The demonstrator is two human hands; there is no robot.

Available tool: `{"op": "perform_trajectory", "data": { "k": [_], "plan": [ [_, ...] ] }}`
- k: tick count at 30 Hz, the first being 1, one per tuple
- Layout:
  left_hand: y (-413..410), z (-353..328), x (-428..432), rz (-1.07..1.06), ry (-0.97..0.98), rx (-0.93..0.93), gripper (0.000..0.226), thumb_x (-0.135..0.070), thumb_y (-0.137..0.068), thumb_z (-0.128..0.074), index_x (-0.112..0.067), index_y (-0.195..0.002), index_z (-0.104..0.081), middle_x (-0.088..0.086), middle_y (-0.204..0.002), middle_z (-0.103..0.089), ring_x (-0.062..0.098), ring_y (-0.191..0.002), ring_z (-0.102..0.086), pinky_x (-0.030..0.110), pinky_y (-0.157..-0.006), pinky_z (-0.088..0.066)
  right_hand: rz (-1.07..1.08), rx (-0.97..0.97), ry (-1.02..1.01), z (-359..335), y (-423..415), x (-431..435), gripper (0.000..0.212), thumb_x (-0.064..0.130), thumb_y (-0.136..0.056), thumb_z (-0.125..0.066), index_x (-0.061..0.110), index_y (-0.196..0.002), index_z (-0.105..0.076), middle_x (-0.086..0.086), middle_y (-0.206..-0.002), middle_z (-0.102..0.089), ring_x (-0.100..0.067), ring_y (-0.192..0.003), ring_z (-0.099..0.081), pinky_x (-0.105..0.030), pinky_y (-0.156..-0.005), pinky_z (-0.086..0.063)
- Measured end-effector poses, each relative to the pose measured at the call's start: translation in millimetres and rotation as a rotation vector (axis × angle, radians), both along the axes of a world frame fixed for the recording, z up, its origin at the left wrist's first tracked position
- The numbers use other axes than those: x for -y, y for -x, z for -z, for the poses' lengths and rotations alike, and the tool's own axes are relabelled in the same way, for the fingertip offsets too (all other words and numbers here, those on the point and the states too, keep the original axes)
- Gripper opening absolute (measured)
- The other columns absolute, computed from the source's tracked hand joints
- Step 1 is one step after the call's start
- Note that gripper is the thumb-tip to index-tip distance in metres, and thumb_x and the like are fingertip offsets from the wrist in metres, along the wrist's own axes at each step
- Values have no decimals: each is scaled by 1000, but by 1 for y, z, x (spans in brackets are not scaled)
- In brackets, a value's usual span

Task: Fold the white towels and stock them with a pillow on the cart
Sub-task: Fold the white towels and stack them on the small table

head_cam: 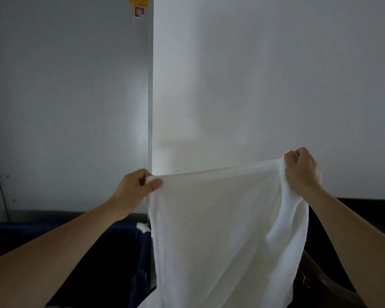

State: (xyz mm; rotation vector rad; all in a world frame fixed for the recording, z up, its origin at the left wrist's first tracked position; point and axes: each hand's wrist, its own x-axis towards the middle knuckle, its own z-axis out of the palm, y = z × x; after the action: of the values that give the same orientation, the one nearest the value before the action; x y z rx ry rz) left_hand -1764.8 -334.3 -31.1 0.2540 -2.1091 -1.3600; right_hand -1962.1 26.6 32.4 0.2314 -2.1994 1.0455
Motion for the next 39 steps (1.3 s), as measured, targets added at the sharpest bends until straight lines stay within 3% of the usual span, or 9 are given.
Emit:
{"op": "perform_trajectory", "data": {
  "k": [5, 9, 15, 19, 26, 29, 33, 36, 39],
  "plan": [
    [-4, -12, -1, 72, -361, -106, 10, -8, -88, -70, -6, -94, -62, 4, -86, -66, 24, -84, -63, 39, -83, -57, -16, -12, 53, -1, -3, 5, 29, 26, -100, -40, 3, -85, -48, -6, -73, -49, -31, -76, -48, -36, -66, -30],
    [0, -11, 0, 65, -485, -73, 29, -10, -90, -68, -11, -117, -59, 6, -109, -64, 25, -99, -65, 33, -80, -58, -12, 2, 64, -1, -5, 6, 28, 25, -100, -40, 2, -86, -49, -5, -72, -48, -32, -76, -48, -36, -67, -31],
    [2, -12, 7, 195, -696, 121, 43, -10, -74, -75, 7, -111, -65, 17, -95, -75, 24, -76, -74, 31, -64, -61, 1, 67, 40, 5, -5, -2, 27, 24, -99, -40, 4, -83, -48, -8, -71, -49, -30, -68, -45, -36, -58, -29],
    [9, -19, 3, 166, -776, 197, 39, -5, -77, -73, 4, -114, -67, 17, -104, -74, 26, -80, -71, 37, -74, -60, 18, 139, 35, 14, -5, -6, 27, 24, -99, -38, 5, -83, -47, -10, -72, -51, -26, -63, -44, -31, -51, -26],
    [40, -45, -58, 78, -759, 114, 11, 3, -90, -62, 6, -100, -66, 17, -86, -71, 28, -70, -68, 37, -62, -59, -16, 87, -28, 10, -32, 34, 33, 27, -103, -43, 0, -103, -61, -24, -119, -52, -39, -93, -57, -41, -88, -44],
    [53, -50, -109, 81, -683, 68, 7, 2, -89, -64, 1, -83, -68, 15, -77, -64, 27, -66, -59, 38, -65, -51, -151, -13, -103, 18, -67, 71, 29, 35, -101, -47, 13, -96, -65, -14, -108, -57, -35, -85, -60, -40, -83, -48],
    [53, -37, -145, 127, -448, 38, 41, -5, -93, -60, -12, -53, -56, 5, -54, -44, 19, -53, -38, 35, -58, -34, -278, -57, -227, 38, -96, 92, 32, 35, -100, -54, 13, -88, -72, -10, -93, -65, -28, -84, -61, -30, -71, -38],
    [49, -27, -148, 153, -344, 25, 31, -7, -96, -54, 4, -69, -62, 9, -64, -47, 20, -62, -41, 33, -61, -33, -364, -23, -222, 42, -102, 89, 42, 36, -99, -56, 10, -68, -68, -5, -65, -64, -22, -65, -57, -33, -61, -35],
    [46, -21, -148, 191, -296, 17, 27, -8, -95, -54, -2, -77, -72, -3, -61, -59, 10, -57, -51, 24, -55, -42, -404, 19, -211, 44, -108, 90, 52, 36, -99, -56, 9, -55, -55, -1, -48, -49, -14, -50, -43, -28, -53, -32]
  ]
}}
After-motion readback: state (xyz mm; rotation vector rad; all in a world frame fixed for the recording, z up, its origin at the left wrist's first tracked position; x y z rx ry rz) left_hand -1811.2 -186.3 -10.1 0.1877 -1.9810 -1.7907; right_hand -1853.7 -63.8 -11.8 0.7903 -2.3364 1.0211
